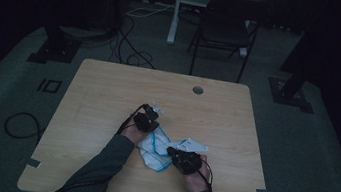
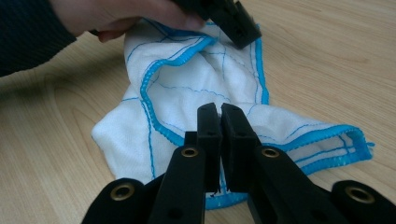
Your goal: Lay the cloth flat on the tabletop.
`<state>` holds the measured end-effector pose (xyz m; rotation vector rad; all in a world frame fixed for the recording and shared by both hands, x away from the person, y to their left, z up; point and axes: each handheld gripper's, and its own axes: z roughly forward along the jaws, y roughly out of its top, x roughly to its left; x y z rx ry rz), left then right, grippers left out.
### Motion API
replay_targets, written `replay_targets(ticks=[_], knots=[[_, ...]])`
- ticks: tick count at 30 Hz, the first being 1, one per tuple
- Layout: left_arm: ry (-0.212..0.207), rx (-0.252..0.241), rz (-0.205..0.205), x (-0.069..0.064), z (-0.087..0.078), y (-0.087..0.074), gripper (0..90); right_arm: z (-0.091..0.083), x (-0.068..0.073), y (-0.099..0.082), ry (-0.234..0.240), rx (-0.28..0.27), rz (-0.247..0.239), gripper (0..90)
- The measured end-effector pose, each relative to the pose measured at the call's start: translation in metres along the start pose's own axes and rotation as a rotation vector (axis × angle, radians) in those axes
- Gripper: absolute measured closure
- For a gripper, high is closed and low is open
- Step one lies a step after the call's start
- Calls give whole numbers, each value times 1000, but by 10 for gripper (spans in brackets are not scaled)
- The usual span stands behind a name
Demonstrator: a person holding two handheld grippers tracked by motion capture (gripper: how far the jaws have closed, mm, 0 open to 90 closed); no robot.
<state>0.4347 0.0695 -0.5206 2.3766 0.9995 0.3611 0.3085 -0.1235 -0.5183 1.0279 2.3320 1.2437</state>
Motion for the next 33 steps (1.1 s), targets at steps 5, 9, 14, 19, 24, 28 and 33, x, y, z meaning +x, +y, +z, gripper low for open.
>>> replay_targets(ticks=[5,9,14,19,24,28,33], knots=[[25,2,-41,8,1,-1,900,-2,0,0,-4,-3,-3,875],[56,6,-93,23,-1,-4,900,-4,1,-1,-6,-6,-7,876],[100,15,-145,42,-5,-11,900,-8,-2,-4,-13,-4,4,877],[126,4,-208,57,-10,-20,900,-12,-5,-8,-20,-2,9,878],[156,-16,-275,70,-17,-33,900,-16,-7,-12,-30,1,17,879],[180,-20,-311,79,-22,-42,900,-20,-9,-17,-37,5,28,879],[186,-33,-352,88,-27,-50,900,-23,-11,-22,-38,9,39,879]])
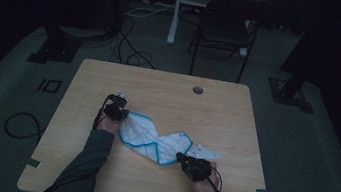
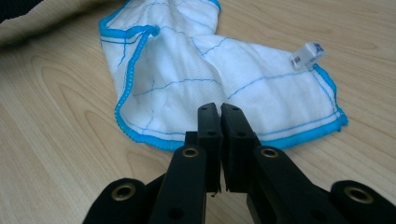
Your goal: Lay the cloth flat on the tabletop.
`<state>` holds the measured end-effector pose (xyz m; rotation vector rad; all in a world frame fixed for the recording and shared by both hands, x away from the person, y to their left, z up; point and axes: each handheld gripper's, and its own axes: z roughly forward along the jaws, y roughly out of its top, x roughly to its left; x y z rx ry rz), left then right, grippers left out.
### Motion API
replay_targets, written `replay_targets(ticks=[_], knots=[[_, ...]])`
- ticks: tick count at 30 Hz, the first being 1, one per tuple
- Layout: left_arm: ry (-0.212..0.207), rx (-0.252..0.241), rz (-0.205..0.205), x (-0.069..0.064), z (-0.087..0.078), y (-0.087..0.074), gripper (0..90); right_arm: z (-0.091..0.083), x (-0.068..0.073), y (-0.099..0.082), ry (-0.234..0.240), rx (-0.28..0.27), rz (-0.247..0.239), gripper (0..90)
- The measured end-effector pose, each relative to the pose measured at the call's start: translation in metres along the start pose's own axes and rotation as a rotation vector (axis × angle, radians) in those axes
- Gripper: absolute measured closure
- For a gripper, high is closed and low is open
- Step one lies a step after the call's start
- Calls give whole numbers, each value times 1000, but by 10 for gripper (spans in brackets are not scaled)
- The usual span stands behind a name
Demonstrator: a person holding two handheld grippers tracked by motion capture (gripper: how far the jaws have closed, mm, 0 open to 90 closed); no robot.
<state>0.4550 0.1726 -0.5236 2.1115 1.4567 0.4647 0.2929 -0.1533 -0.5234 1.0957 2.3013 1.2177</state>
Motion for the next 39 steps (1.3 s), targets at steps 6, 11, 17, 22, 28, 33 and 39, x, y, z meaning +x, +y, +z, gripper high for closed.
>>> replay_targets(ticks=[6,11,17,22,28,33,39], knots=[[4,-4,-19,3,-1,-1,900,-2,3,-2,14,6,-7,882],[5,-6,-24,3,-1,-2,900,-2,7,-4,40,32,-23,881],[-25,-32,-19,3,-3,-6,825,-1,7,-4,45,28,-24,847],[-27,-66,-36,0,-13,-14,786,-6,1,3,32,-9,-22,770],[-51,-113,-11,-13,-34,-30,773,-10,-6,16,1,-43,-34,762],[-99,-145,35,-34,-51,-48,765,-4,-14,27,-32,-51,-33,772],[-162,-151,97,-61,-64,-70,762,14,-30,38,-71,-32,-18,758]])
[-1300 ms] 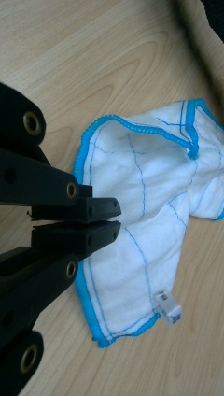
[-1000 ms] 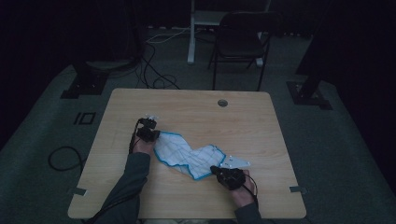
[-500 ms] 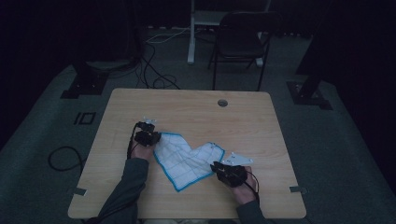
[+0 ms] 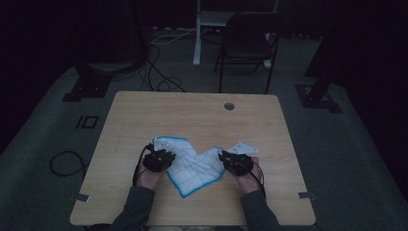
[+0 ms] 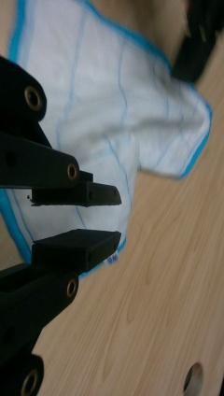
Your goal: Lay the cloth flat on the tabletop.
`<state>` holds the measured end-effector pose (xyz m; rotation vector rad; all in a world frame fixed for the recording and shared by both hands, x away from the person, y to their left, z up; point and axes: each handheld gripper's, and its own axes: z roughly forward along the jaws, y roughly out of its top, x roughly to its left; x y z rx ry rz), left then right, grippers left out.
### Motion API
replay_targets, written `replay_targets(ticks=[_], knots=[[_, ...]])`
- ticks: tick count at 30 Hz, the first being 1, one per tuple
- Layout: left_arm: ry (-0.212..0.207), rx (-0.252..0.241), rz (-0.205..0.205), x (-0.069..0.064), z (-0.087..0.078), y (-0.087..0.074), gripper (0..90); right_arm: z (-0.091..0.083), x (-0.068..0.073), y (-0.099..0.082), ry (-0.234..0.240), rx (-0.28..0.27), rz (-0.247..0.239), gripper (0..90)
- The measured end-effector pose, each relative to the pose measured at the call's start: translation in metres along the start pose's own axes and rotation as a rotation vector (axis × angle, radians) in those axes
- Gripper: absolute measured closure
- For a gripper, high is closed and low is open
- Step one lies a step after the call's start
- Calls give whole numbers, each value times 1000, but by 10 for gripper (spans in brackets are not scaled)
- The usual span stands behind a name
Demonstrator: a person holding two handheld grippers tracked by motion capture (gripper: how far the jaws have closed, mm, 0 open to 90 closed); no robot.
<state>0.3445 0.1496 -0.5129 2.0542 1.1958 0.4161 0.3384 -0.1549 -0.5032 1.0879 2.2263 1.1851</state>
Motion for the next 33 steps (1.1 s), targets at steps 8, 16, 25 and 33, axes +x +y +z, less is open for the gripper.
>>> replay_targets(ticks=[8,16,25,33], knots=[[-20,24,64,-18,-5,-11,762,30,-21,-4,-55,97,41,698],[-6,-14,77,-10,-3,10,762,42,-28,-14,-74,178,54,670],[9,32,118,-2,30,53,752,36,-21,-18,-66,176,31,870],[4,171,208,-12,75,73,862,28,-18,-20,-72,165,18,877]])
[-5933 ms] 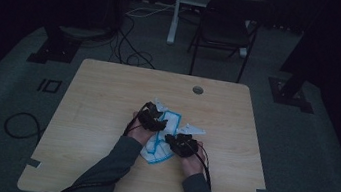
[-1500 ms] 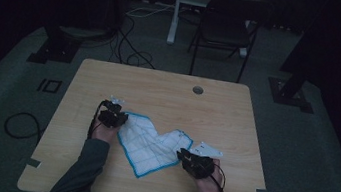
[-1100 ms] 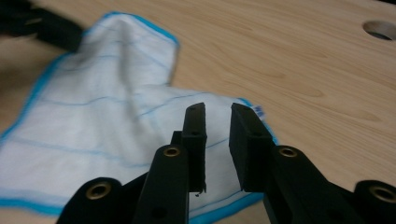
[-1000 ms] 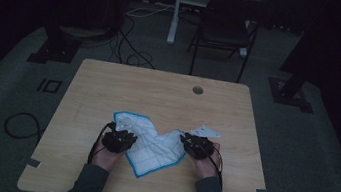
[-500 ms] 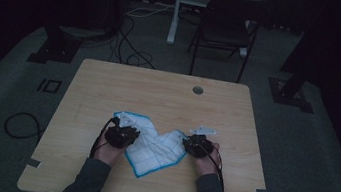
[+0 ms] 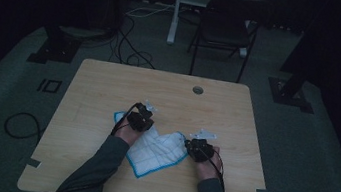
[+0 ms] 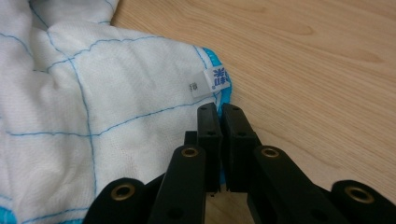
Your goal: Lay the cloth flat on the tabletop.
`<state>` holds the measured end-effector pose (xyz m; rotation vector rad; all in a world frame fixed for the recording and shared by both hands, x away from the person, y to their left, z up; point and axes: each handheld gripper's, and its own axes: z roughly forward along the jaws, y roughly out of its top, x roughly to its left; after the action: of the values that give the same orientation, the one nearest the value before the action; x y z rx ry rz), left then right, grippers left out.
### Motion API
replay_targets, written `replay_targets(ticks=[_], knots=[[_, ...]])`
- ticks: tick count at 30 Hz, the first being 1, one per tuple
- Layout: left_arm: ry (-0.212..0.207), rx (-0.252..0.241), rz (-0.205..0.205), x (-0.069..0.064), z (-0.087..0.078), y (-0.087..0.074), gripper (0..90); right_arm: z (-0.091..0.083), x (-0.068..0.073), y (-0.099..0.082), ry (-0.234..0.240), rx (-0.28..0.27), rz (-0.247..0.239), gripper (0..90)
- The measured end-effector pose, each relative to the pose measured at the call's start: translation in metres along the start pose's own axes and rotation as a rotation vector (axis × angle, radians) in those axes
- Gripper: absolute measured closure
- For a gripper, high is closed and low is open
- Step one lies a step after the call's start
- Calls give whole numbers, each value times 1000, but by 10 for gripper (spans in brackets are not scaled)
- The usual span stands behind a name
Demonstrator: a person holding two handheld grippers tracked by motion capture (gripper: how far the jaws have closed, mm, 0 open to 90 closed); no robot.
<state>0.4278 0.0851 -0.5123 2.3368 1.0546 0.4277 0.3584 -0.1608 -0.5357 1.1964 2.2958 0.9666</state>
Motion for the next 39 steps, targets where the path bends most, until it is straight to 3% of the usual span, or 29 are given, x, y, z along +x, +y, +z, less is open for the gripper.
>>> replay_targets(ticks=[2,7,15,21,27,32,35,39], knots=[[8,32,6,0,8,0,878,-4,0,1,-4,-8,-3,879],[22,36,-17,5,9,-2,892,-14,0,0,-10,-24,-9,881],[91,46,-89,29,5,-9,895,-27,-3,-6,-23,-36,2,882],[96,33,-152,45,0,-19,900,-32,-11,-15,-31,-26,20,883],[85,26,-160,42,-5,-26,900,-33,-12,-19,-55,-13,11,883],[64,42,-113,33,-11,-28,884,-31,-14,-22,-71,23,-3,881],[37,5,-116,32,-13,-25,829,-32,-15,-25,-67,20,7,869],[15,-45,-74,25,-14,-15,768,-33,-15,-26,-71,6,18,825]])
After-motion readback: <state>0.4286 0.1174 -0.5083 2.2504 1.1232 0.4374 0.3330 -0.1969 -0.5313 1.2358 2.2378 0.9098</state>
